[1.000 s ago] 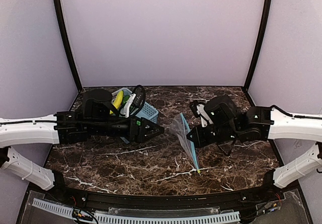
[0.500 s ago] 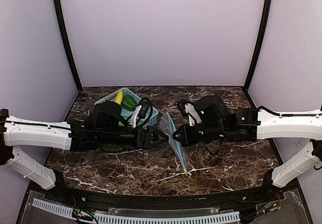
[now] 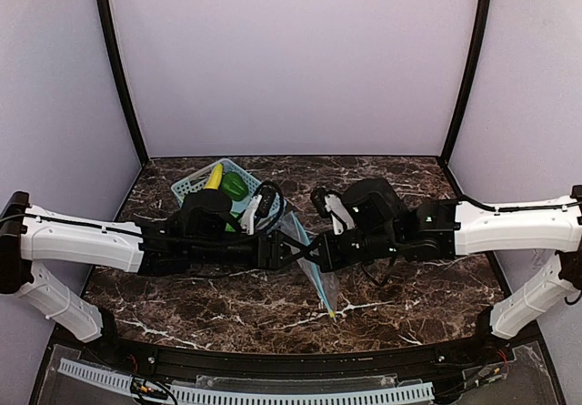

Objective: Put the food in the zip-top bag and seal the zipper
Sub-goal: Open the zipper food storage bag at the center of the board.

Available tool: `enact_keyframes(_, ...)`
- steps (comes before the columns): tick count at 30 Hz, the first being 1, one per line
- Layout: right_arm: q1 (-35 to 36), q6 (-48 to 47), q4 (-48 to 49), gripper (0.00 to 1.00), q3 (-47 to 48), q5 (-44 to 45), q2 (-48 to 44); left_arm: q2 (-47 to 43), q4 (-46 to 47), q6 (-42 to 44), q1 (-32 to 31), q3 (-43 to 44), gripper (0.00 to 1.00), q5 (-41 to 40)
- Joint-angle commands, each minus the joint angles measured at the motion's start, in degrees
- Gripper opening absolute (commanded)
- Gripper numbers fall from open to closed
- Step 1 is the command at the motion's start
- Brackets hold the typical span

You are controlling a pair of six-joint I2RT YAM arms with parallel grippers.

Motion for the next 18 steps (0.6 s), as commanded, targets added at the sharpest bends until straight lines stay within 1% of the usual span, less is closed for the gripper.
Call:
enact_keyframes(1, 1.01, 0.6, 1.76, 0.0, 1.75, -0.01, 0.94, 0.26, -1.43, -0.19, -0.26, 1.28, 0.62, -4.31)
enact_keyframes(4, 1.24, 0.58, 1.74, 0.0, 2.03, 0.27, 1.5, 0.64, -3.23, 0.19, -0.26, 2.09, 0.58, -6.07)
enact_keyframes(10, 1.86, 0.58, 1.43, 0.0, 3.13, 0.98, 2.72, 1.97, -4.96, 0.96, -0.26, 4.06, 0.57, -6.76)
enact_keyframes(12, 2.08, 0.56, 0.97, 0.0, 3.69, 1.46, 3.1, 2.48, -5.47, 1.12, -0.26, 4.45, 0.53, -7.21)
enact_keyframes(13, 2.26, 0.53, 0.68, 0.0, 3.88, 1.8, 3.26, 2.6, -6.25, 1.1, -0.26, 4.75, 0.48, -7.69)
enact_keyframes(18, 2.76, 0.7, -0.92, 0.0, 4.69, 3.59, 3.72, 2.83, -9.3, 1.18, -0.26, 5.0, 0.4, -9.19)
